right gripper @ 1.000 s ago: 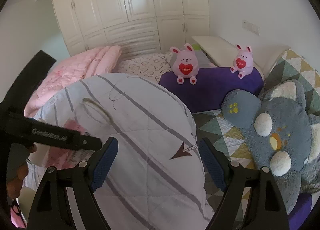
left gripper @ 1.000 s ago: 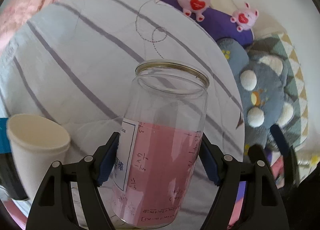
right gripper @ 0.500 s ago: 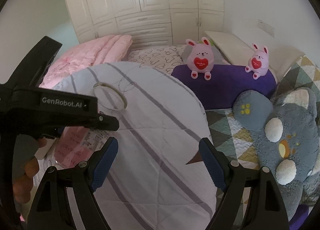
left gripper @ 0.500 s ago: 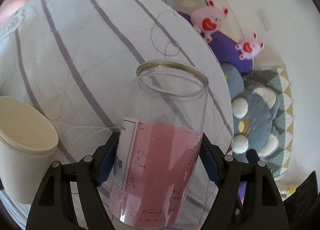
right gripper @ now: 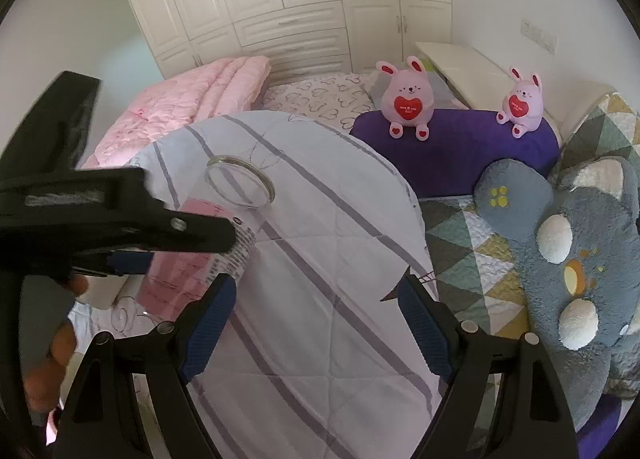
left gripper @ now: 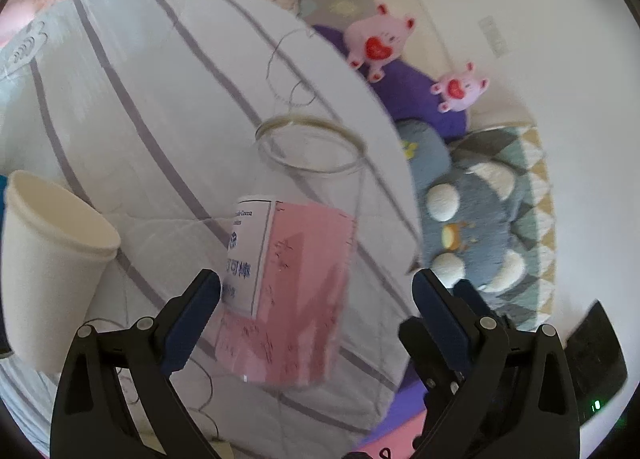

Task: Flip cup upright
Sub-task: 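Grasp the jar with the right gripper while the left gripper releases it, then carry the upright jar with the right gripper toward an open table spot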

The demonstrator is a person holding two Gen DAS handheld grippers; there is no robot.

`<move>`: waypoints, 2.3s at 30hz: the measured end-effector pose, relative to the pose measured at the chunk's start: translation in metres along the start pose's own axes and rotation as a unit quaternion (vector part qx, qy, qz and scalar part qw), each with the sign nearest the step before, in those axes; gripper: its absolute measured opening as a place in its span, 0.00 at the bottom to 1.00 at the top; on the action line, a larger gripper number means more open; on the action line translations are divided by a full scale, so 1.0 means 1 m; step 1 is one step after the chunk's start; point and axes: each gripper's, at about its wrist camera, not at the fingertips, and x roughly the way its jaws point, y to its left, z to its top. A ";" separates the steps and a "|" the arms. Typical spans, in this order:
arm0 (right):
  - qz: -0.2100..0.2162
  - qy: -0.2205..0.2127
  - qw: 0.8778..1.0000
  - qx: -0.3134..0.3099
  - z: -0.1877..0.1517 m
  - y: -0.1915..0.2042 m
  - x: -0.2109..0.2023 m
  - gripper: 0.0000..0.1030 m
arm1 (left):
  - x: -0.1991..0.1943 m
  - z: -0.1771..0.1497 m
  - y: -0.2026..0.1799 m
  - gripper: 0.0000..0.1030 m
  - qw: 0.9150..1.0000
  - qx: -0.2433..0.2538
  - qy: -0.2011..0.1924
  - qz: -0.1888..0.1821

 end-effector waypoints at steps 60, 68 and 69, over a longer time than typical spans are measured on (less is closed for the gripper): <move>0.167 0.100 0.981 -0.005 0.086 0.038 0.074 0.70 | -0.027 -0.003 0.005 1.00 0.970 0.183 -0.045 0.151; 0.159 -0.001 0.983 -0.094 0.092 0.056 0.062 0.70 | -0.027 0.002 0.009 1.00 0.971 0.166 -0.055 0.166; 0.157 -0.013 0.982 -0.105 0.090 0.059 0.061 0.70 | -0.026 0.003 0.009 1.00 0.970 0.167 -0.055 0.169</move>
